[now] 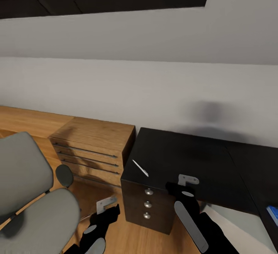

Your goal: In the bedroom, organize the workspace by keeping the computer under the desk, ensuring the monitor is on the desk, placing the keyboard on the desk next to the monitor, placing the mouse on the desk next to the keyboard, moving the folder from the swivel chair onto the desk next to the mouse, stacking the notebook on top of the folder with the pen on top of the notebook, and positioning the swivel chair next to the desk.

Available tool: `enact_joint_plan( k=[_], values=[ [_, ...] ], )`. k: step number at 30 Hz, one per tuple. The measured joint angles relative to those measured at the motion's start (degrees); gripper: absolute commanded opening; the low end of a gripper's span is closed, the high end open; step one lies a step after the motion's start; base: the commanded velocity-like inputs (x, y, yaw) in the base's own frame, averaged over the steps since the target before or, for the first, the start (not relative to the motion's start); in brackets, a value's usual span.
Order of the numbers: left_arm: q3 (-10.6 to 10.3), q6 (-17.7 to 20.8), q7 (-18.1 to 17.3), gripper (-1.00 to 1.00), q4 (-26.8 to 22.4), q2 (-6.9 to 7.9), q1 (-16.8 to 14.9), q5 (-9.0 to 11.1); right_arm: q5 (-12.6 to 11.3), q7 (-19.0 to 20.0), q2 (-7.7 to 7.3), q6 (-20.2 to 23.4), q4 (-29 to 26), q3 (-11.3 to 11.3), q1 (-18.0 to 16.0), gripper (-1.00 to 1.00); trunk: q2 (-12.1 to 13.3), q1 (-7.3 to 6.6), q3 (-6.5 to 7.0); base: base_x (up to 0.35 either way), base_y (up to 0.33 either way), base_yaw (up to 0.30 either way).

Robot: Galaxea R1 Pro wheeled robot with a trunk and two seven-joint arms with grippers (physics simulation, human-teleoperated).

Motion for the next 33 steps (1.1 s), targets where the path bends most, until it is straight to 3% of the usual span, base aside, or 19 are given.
enact_joint_plan(
  k=[2, 10, 13, 29, 33],
  values=[
    [0.54, 0.67, 0.28, 1.00, -1.05, 0.05, 0.00, 0.82, 0.03, 0.02, -0.01, 0.01, 0.01, -0.01, 0.00, 1.00, 0.00, 0.00, -0.14, 0.000, 0.000, 0.186],
    [1.04, 0.83, 0.37, 1.00, 9.70, 0.00, 0.00, 1.03, 0.07, 0.05, -0.08, -0.05, -0.53, -0.03, 0.00, 1.00, 0.00, 0.00, -0.69, 0.000, 0.000, 0.186],
    [1.80, 0.75, 0.35, 1.00, 11.39, 0.06, 0.00, 0.91, 0.07, 0.05, -0.05, -0.06, -0.53, 0.00, 0.00, 1.00, 0.00, 0.00, -0.89, 0.000, 0.000, 0.186],
    [2.63, 0.70, 0.32, 1.00, 12.17, -0.30, 0.00, 0.74, 0.18, 0.11, -0.16, -0.02, -0.44, 0.08, 0.00, 1.00, 0.00, 0.00, -1.99, 0.000, 0.000, 0.186],
    [2.51, 0.70, 0.27, 1.00, 11.38, -0.33, -0.01, 0.74, 2.00, 0.24, -0.20, 0.00, -0.36, 0.18, 0.00, 1.00, 0.00, 0.00, -2.24, 0.000, 0.000, 0.157]
  ],
)
